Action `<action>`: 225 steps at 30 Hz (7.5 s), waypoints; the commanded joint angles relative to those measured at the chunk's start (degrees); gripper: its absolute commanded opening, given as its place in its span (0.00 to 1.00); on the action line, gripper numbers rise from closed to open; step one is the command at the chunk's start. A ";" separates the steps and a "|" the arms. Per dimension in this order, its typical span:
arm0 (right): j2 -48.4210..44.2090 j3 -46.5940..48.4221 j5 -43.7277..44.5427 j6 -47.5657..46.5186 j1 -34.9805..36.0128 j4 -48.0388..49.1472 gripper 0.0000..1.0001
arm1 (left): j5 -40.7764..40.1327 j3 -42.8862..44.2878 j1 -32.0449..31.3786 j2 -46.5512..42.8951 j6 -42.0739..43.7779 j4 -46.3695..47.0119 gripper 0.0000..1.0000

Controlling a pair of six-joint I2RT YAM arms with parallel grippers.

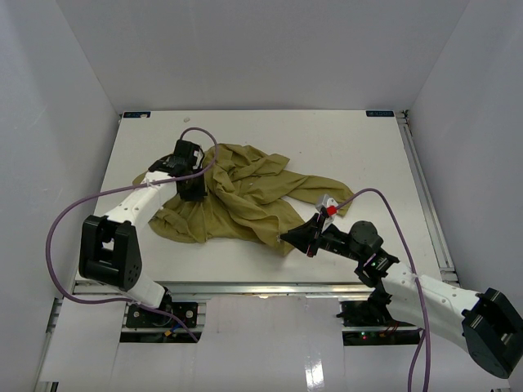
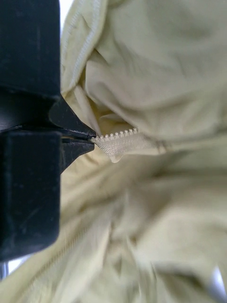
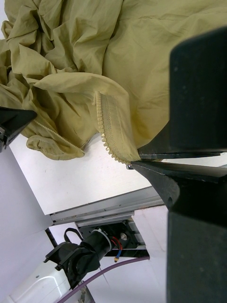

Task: Zip up the jacket

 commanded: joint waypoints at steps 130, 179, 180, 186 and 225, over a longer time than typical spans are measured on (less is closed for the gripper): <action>-2.54 -0.23 0.09 0.06 -0.55 1.14 0.08 | 15.91 -13.25 -0.47 -1.26 7.52 0.79 0.45; 5.95 5.83 -0.95 0.93 -0.68 0.54 0.08 | 37.74 -21.95 -1.39 -29.88 -5.43 35.50 0.00; 6.37 7.11 -1.59 1.00 -0.61 0.20 0.08 | 39.12 -24.36 -1.33 -31.54 -8.32 40.63 0.00; 9.60 9.33 -2.26 1.44 -0.53 4.57 0.08 | 41.44 -31.67 -1.41 -34.20 -14.68 59.51 0.00; 20.21 19.62 -10.93 2.89 0.22 17.13 0.08 | 53.42 -49.80 -1.33 -17.32 -45.74 144.46 0.00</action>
